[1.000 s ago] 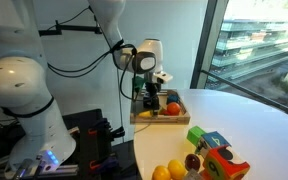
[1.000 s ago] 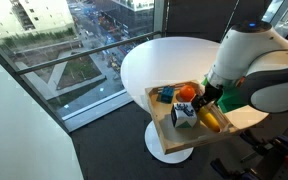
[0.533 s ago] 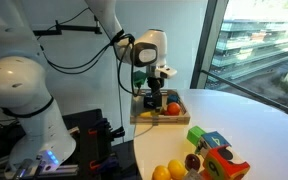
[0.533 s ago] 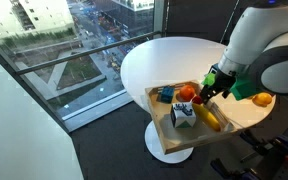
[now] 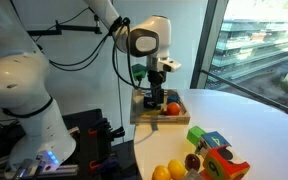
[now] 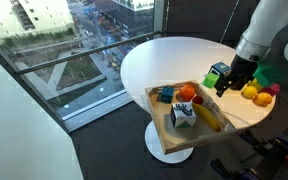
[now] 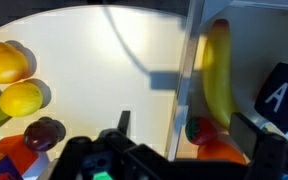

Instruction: Put the banana in the box

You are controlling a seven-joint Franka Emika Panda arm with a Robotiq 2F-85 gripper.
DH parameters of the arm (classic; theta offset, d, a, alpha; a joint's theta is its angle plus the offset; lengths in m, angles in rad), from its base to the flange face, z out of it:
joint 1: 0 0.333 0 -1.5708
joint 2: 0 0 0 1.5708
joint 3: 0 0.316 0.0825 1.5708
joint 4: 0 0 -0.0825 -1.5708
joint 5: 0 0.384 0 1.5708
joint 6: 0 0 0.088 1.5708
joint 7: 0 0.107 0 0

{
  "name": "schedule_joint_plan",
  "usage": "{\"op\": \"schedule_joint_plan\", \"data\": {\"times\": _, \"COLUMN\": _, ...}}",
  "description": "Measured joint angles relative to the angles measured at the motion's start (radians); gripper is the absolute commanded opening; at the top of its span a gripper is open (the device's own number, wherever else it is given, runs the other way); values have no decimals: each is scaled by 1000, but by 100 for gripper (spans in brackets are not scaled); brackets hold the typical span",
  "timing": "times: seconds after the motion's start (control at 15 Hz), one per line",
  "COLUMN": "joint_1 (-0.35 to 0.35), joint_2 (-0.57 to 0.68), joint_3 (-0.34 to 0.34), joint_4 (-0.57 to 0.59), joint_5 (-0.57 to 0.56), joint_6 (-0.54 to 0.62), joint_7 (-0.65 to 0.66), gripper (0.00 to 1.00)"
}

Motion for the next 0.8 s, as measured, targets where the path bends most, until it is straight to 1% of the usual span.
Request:
{"op": "schedule_joint_plan", "data": {"times": 0.47, "joint_1": -47, "joint_2": -149, "joint_3": -26, "joint_4": -1, "joint_5": 9, "joint_6": -171, "joint_7": -117, "gripper": 100}}
{"op": "schedule_joint_plan", "data": {"times": 0.8, "joint_1": -51, "joint_2": -276, "joint_3": -60, "joint_4": 0, "joint_5": 11, "joint_6": -333, "joint_7": -242, "gripper": 100}}
